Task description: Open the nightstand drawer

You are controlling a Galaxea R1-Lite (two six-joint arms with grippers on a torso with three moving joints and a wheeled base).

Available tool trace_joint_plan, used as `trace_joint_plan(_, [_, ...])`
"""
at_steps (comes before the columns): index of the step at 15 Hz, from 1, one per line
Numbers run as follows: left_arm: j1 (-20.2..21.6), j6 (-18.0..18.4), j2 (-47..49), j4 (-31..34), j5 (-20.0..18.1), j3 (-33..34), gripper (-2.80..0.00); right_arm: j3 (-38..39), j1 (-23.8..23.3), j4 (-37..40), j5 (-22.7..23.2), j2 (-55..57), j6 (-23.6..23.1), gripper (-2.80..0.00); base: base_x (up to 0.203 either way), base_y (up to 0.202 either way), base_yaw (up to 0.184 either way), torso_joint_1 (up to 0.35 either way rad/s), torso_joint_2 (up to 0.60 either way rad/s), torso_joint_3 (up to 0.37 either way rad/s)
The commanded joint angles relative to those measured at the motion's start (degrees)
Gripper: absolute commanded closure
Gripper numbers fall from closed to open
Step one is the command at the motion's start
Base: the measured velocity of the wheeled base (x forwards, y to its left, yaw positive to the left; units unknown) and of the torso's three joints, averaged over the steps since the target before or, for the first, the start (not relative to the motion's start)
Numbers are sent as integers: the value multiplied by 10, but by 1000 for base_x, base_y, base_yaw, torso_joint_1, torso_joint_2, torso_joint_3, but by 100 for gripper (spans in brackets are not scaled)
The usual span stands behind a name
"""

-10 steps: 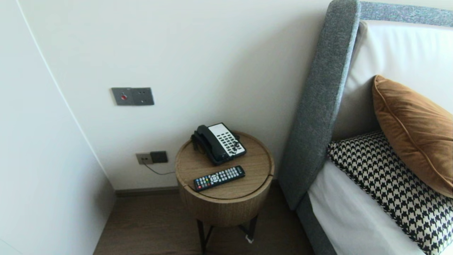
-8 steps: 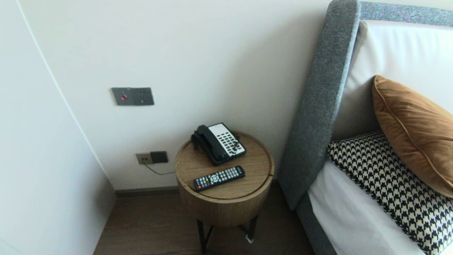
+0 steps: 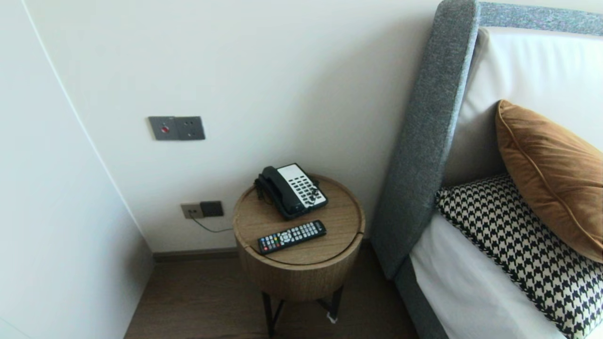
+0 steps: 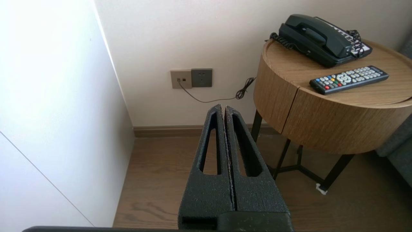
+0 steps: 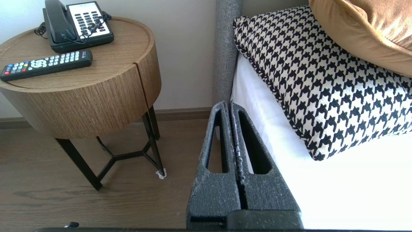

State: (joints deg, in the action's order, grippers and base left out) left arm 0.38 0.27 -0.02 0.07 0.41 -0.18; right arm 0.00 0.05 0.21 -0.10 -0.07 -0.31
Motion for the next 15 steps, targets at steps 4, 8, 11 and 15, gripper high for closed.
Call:
trace_joint_plan(4, [0, 3, 4, 7, 0, -3, 0, 0, 0, 0, 0, 0, 0, 0, 0, 0, 0, 0, 0, 0])
trace_joint_plan(8, [0, 24, 56, 28, -23, -60, 0, 0, 0, 0, 0, 0, 0, 0, 0, 0, 0, 0, 0, 0])
trace_joint_plan(11, [0, 21, 173, 42, -44, -151, 0, 0, 0, 0, 0, 0, 0, 0, 0, 0, 0, 0, 0, 0])
trace_joint_plan(15, [0, 14, 370, 49, -91, -264, 0, 0, 0, 0, 0, 0, 0, 0, 0, 0, 0, 0, 0, 0])
